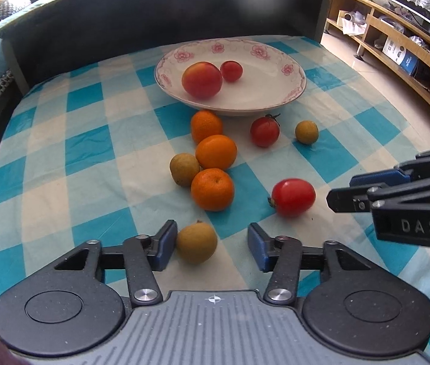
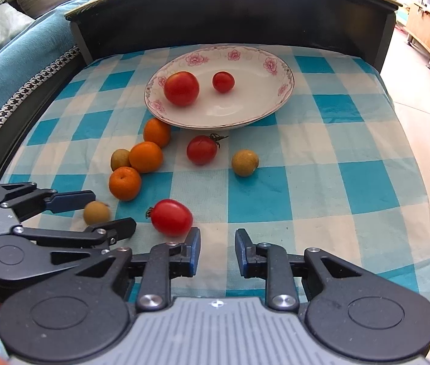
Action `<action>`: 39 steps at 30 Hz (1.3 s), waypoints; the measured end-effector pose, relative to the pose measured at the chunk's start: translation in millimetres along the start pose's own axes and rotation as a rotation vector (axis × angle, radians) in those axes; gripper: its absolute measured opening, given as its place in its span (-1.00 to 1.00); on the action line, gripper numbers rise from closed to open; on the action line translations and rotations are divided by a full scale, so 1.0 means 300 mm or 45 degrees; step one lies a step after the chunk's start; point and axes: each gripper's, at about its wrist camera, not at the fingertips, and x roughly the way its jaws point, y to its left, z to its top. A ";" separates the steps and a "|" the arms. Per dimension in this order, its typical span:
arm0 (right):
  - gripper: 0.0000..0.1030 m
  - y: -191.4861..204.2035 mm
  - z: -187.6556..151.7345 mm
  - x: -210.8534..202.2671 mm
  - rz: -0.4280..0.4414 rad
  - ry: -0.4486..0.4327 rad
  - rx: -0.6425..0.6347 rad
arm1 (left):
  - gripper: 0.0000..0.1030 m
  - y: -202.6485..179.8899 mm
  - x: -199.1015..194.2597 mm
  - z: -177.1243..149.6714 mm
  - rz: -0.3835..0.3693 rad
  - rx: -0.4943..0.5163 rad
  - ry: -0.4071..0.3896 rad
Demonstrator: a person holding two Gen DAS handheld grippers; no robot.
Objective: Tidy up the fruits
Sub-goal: 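Grasp the red tomato with the right gripper while the left grasps the brownish round fruit, then carry the red tomato and brownish fruit with both grippers over the bowl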
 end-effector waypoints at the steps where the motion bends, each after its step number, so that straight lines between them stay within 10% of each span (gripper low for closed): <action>1: -0.45 0.002 0.000 0.001 0.000 0.001 -0.003 | 0.03 0.004 -0.004 -0.003 -0.005 -0.003 -0.001; 39: -0.20 0.122 0.033 0.099 0.111 0.011 -0.328 | -0.29 0.084 -0.016 -0.017 -0.036 -0.078 -0.009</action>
